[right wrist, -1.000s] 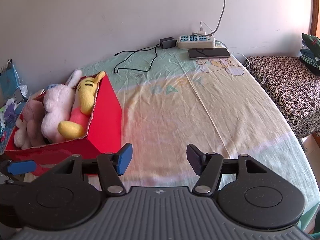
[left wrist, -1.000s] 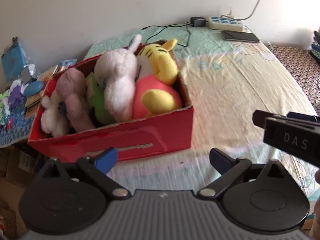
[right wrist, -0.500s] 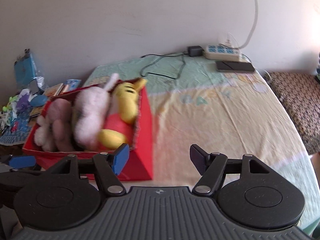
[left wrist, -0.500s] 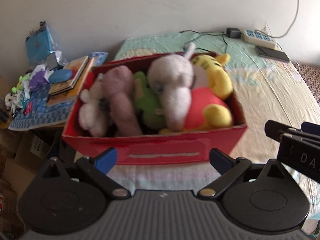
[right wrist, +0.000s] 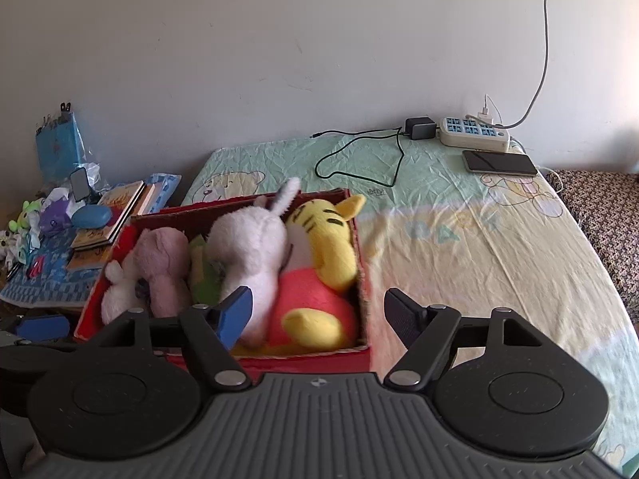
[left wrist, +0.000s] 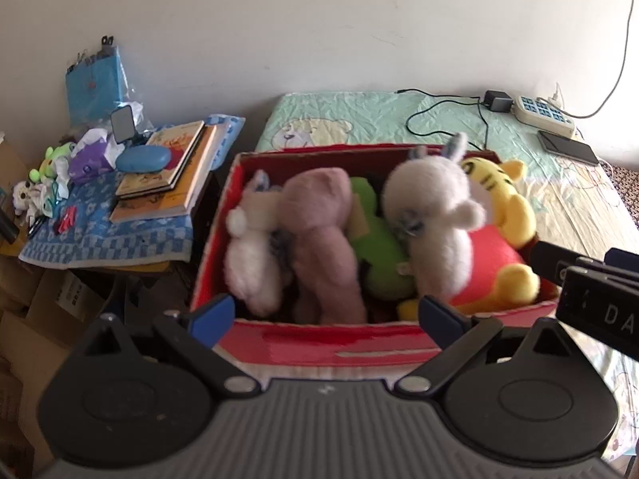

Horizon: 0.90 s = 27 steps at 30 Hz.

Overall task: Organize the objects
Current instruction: 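Move the right gripper back over the red box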

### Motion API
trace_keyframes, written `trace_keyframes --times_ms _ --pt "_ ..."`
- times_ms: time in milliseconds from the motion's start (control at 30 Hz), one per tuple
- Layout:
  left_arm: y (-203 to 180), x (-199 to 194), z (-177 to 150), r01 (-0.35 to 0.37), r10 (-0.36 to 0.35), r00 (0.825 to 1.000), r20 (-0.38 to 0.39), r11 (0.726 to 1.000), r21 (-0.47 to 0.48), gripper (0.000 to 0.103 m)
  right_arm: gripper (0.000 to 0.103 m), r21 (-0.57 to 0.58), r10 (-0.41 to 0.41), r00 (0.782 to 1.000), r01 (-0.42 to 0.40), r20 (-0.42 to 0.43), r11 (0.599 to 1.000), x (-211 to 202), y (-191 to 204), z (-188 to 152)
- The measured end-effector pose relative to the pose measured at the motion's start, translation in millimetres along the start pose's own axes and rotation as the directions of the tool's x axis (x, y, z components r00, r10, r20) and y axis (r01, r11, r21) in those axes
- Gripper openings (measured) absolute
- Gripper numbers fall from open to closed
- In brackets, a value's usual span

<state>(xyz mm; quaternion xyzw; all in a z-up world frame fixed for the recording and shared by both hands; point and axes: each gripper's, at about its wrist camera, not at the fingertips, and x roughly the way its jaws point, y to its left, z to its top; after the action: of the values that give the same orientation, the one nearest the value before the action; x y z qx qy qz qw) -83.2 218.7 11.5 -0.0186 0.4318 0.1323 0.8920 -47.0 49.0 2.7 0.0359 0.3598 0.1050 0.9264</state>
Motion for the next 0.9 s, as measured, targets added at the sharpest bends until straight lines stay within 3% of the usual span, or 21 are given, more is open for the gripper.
trace_keyframes --times_ms 567,900 --pt "37.7 31.9 9.7 0.059 -0.057 0.997 -0.046 0.997 0.056 0.1 0.076 0.058 -0.059 0.998 0.06 -0.028 0.997 20.3 33.6 -6.8" --pt "44.5 40.9 16.3 0.03 -0.028 0.998 -0.059 0.999 0.036 0.1 0.076 0.041 -0.039 0.999 0.04 -0.032 0.998 30.9 36.3 1.3"
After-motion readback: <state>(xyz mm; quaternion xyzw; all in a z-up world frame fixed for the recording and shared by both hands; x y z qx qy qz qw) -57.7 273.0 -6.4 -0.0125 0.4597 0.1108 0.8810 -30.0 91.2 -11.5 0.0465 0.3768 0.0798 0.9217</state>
